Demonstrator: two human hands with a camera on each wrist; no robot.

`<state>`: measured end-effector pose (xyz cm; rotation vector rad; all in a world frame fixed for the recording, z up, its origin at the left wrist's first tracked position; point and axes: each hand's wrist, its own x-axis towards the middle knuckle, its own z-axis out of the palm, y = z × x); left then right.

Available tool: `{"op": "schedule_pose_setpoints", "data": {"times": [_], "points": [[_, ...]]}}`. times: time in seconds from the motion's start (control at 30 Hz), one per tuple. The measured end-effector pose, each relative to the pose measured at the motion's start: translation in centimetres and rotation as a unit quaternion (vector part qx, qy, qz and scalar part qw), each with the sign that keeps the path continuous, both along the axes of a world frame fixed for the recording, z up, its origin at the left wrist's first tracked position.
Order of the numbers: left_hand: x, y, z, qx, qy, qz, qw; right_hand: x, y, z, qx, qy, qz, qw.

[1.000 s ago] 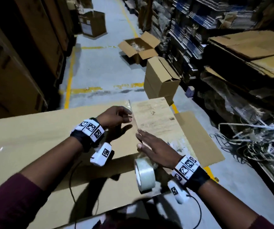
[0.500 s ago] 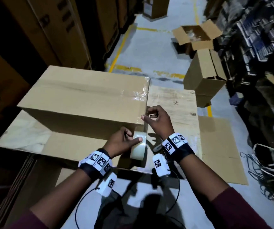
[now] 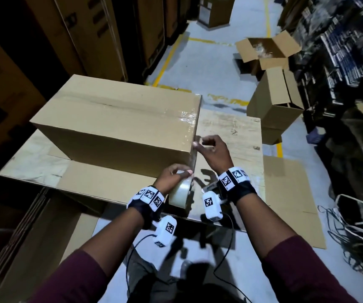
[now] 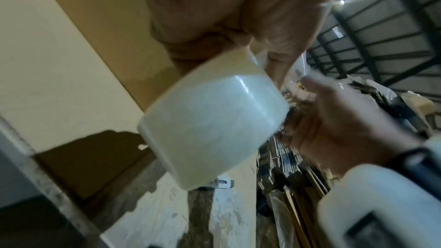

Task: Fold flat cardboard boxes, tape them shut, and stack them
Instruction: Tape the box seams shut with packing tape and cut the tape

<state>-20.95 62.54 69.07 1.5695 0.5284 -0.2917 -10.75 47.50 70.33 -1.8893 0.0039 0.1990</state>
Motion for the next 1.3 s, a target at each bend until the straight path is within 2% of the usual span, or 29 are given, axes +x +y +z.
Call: {"op": "schedule_pose_setpoints", "data": {"times": [0.07, 0.13, 0.17, 0.23, 0.3, 0.43, 0.5, 0.6, 0.63, 0.7, 0.77, 0.83, 0.9, 0.97, 1.03, 1.13, 1.23, 1.3], "points": [[-0.7, 0.4, 0.2, -0.042, 0.005, -0.015, 0.999, 0.1, -2.5, -3.3, -0.071, 0.076, -0.042, 0.994], [-1.0, 0.9, -0.2, -0.050, 0.014, -0.021, 0.998, -0.8, -4.9, -6.5, -0.223, 0.148, -0.005, 0.964], [-1.1, 1.1, -0.3, -0.055, 0.020, -0.024, 0.998, -1.6, -5.8, -8.0, -0.259, 0.188, 0.001, 0.947], [-1.2, 1.3, -0.3, -0.067, 0.037, -0.032, 0.997, -3.0, -6.4, -9.7, -0.246, 0.233, -0.004, 0.941], [-1.2, 1.4, 0.0, -0.072, 0.044, -0.041, 0.996, -3.0, -5.6, -11.0, -0.236, 0.215, -0.031, 0.947], [-1.5, 1.7, -0.6, -0.072, 0.053, -0.048, 0.995, -1.9, -4.1, -12.5, -0.281, 0.196, -0.012, 0.939], [-1.6, 1.8, -0.4, -0.066, 0.059, -0.063, 0.994, -1.8, -4.2, -12.7, -0.285, 0.195, -0.006, 0.938], [-1.6, 1.8, 0.4, -0.080, 0.083, -0.072, 0.991, -1.7, -4.5, -12.2, -0.257, 0.246, -0.011, 0.935], [-1.4, 1.7, 0.6, -0.087, 0.086, -0.069, 0.990, -1.6, -4.7, -12.0, -0.241, 0.267, -0.017, 0.933], [-1.1, 1.4, 0.9, -0.099, 0.088, -0.058, 0.989, -1.6, -5.0, -11.7, -0.090, 0.307, -0.021, 0.947], [-0.7, 1.2, 0.7, -0.100, 0.090, -0.045, 0.990, -1.7, -5.6, -10.5, 0.016, 0.279, -0.049, 0.959], [-0.7, 1.2, 0.7, -0.098, 0.094, -0.037, 0.990, -2.2, -5.9, -7.0, 0.065, 0.232, -0.050, 0.969], [-0.8, 1.2, 0.6, -0.089, 0.091, -0.036, 0.991, -3.2, -6.7, -2.8, 0.023, 0.130, 0.000, 0.991], [-1.2, 1.0, 0.8, -0.096, 0.080, -0.020, 0.992, -4.2, -7.8, 1.1, -0.061, 0.003, 0.099, 0.993], [-1.6, 0.8, 1.1, -0.099, 0.065, -0.002, 0.993, -5.0, -8.8, 4.6, -0.132, -0.093, 0.214, 0.963], [-2.0, 0.7, 1.4, -0.094, 0.047, 0.012, 0.994, -5.4, -9.6, 8.1, -0.199, -0.165, 0.337, 0.905], [-2.3, 0.5, 1.9, -0.114, 0.028, 0.033, 0.992, -4.7, -9.9, 9.8, -0.244, -0.189, 0.391, 0.867], [-2.6, 0.3, 2.1, -0.136, 0.016, 0.030, 0.990, -4.2, -9.8, 10.5, -0.266, -0.187, 0.407, 0.854]]}}
